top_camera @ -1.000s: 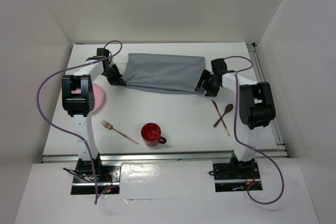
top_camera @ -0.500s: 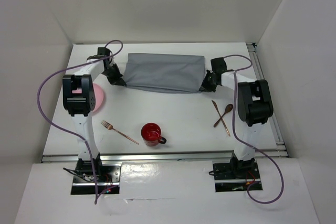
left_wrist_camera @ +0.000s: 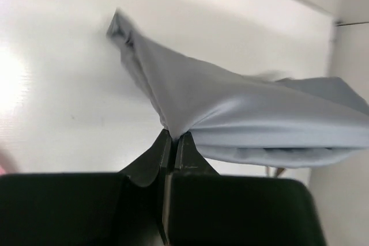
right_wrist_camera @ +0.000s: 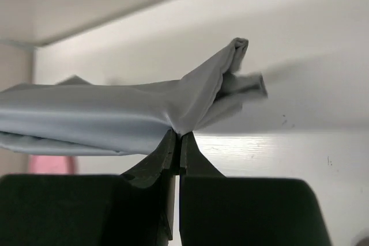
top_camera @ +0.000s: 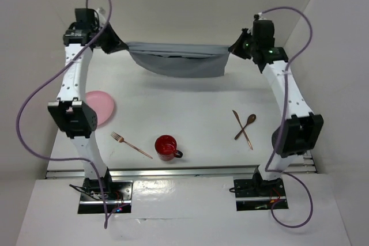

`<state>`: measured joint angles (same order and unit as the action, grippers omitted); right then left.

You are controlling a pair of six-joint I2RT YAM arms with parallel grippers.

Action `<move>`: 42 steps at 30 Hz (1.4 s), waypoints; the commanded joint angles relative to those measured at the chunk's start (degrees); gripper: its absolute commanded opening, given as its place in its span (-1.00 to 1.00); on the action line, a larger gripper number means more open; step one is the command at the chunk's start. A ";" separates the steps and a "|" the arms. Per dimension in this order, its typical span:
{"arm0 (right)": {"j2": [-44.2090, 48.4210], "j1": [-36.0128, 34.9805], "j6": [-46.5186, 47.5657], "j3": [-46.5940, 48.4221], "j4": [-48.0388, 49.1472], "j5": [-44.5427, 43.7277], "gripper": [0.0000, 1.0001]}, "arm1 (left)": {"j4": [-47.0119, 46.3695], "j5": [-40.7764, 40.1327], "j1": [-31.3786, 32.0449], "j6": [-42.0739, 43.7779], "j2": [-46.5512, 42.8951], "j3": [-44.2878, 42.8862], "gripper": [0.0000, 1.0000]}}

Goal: Set the dinner table for one person

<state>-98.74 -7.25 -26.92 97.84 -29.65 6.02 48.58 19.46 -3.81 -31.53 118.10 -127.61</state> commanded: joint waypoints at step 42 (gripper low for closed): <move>14.00 2.24 1.60 7.55 -10.60 -0.48 -1.00 | 2.31 14.02 -9.55 3.40 -21.94 9.91 -1.00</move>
<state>-85.80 -7.09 -25.91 107.98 -40.99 9.91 50.96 37.91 -11.38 -30.13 96.38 -121.27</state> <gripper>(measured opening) 0.030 0.081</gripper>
